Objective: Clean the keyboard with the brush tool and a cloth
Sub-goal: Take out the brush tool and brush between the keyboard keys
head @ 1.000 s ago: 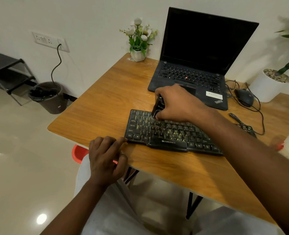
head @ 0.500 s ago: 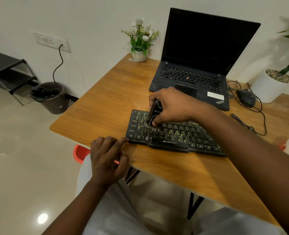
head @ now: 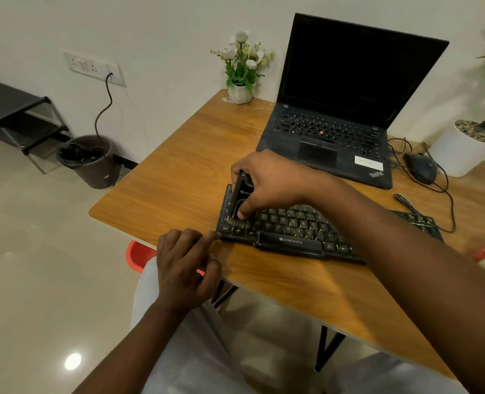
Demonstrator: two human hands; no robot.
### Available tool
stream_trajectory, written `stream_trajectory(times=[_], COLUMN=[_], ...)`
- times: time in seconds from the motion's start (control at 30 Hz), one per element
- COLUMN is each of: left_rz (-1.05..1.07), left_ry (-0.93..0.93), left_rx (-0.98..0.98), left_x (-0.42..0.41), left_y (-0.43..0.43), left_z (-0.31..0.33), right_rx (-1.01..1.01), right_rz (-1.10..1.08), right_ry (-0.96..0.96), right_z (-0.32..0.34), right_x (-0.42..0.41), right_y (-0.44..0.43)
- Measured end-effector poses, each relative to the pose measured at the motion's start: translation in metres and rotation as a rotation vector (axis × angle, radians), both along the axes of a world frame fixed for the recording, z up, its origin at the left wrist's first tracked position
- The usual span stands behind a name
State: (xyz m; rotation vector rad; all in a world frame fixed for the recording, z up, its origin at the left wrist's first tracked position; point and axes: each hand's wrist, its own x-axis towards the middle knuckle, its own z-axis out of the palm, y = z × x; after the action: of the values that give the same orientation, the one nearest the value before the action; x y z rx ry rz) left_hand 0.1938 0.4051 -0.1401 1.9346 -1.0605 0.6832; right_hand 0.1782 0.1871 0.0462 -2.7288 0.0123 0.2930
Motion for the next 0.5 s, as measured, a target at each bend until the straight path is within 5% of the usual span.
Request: stream_trajectory(times=[0.23, 0.5], left_rz=[-0.002, 0.0], left_ry=[0.001, -0.002], left_rx=[0.009, -0.003], left_x=[0.001, 0.002], left_y=[0.001, 0.001], left_z=[-0.001, -0.004], right_rx=[-0.14, 0.141], right_rz=[-0.099, -0.064], right_ry=[-0.209, 0.0], right_z=[-0.01, -0.009], right_x=[0.017, 0.01], right_y=[-0.001, -0.009])
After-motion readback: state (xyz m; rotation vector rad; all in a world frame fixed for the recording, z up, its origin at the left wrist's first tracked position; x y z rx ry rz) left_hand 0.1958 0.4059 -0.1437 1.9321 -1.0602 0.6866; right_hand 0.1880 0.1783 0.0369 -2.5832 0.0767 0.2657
